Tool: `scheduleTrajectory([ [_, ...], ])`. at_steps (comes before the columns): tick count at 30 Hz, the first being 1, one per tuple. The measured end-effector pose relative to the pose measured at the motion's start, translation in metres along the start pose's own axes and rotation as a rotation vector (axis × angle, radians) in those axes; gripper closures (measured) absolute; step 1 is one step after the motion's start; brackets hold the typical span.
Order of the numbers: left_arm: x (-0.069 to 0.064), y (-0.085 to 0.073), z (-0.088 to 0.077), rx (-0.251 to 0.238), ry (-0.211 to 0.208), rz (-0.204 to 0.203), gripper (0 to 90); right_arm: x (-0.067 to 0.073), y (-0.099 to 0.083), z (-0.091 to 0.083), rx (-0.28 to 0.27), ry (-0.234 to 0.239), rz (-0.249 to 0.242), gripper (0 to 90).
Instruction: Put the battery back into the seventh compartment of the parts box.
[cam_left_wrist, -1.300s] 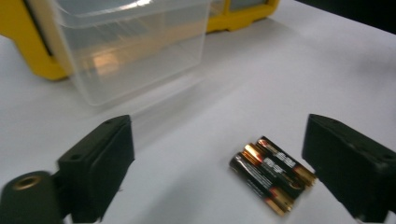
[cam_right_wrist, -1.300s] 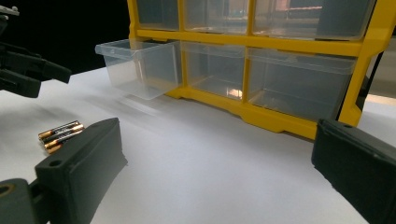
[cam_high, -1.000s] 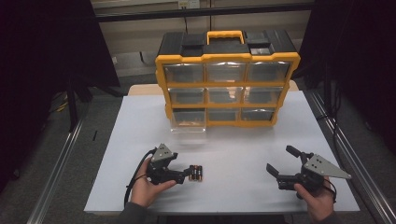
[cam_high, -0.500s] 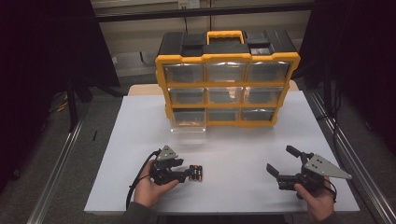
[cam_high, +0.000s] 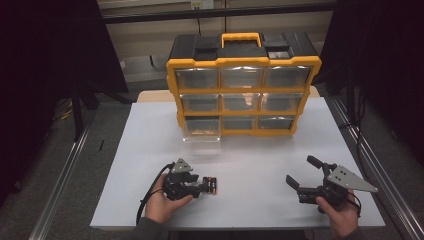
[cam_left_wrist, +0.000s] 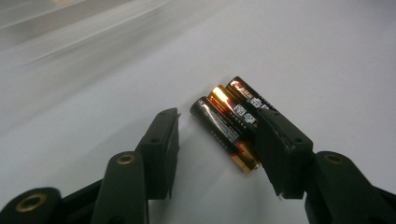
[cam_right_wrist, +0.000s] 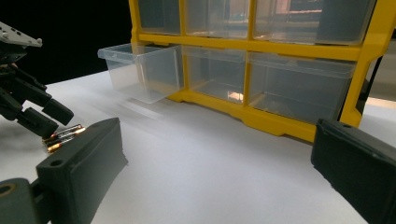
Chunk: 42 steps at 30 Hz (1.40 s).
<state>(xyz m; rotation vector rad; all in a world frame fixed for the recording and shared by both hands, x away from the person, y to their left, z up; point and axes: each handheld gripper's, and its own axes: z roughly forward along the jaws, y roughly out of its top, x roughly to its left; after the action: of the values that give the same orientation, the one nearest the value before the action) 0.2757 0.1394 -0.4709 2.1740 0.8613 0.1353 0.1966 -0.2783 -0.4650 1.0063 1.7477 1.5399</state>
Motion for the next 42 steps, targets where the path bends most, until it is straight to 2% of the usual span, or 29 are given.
scheduleTrajectory([
  [13, 0.002, -0.001, -0.001, 0.035, 0.019, -0.020, 59.0, 0.000, 0.001, -0.001, -0.008, -0.001, 0.013, 2.3],
  [16, 0.004, -0.002, -0.001, 0.062, 0.049, -0.022, 60.5, 0.000, 0.001, -0.001, -0.009, -0.004, 0.012, 2.3],
  [20, 0.006, -0.001, -0.003, 0.072, 0.057, -0.029, 65.1, 0.000, 0.001, -0.001, -0.013, -0.007, 0.013, 2.3],
  [23, 0.007, 0.000, -0.003, 0.086, 0.070, -0.022, 70.7, 0.000, 0.001, -0.002, -0.011, -0.007, 0.013, 2.3],
  [25, 0.007, 0.001, -0.002, 0.103, 0.086, 0.009, 74.6, 0.000, 0.001, -0.002, -0.014, -0.009, 0.013, 2.3],
  [26, 0.006, 0.002, -0.003, 0.120, 0.099, 0.008, 75.9, 0.000, 0.001, -0.002, -0.014, -0.009, 0.013, 2.4],
  [29, 0.004, 0.004, -0.002, 0.138, 0.102, 0.003, 77.3, -0.001, 0.001, -0.003, -0.015, -0.003, 0.007, 2.5],
  [34, 0.006, 0.005, -0.003, 0.137, 0.098, -0.016, 77.4, -0.001, 0.001, -0.003, -0.017, -0.008, 0.013, 2.5],
  [35, 0.008, 0.003, -0.004, 0.123, 0.080, -0.046, 77.5, -0.001, 0.001, -0.004, -0.014, -0.008, 0.008, 2.6],
  [36, 0.008, 0.003, -0.004, 0.123, 0.080, -0.046, 77.5, -0.001, 0.001, -0.004, -0.014, -0.008, 0.008, 2.6],
  [37, 0.011, 0.003, -0.008, 0.108, 0.055, -0.069, 77.5, -0.001, 0.001, -0.004, -0.016, -0.007, 0.011, 2.6],
  [42, 0.015, 0.007, -0.018, 0.072, 0.023, -0.092, 77.5, -0.001, 0.001, -0.002, -0.014, -0.001, 0.014, 2.6],
])
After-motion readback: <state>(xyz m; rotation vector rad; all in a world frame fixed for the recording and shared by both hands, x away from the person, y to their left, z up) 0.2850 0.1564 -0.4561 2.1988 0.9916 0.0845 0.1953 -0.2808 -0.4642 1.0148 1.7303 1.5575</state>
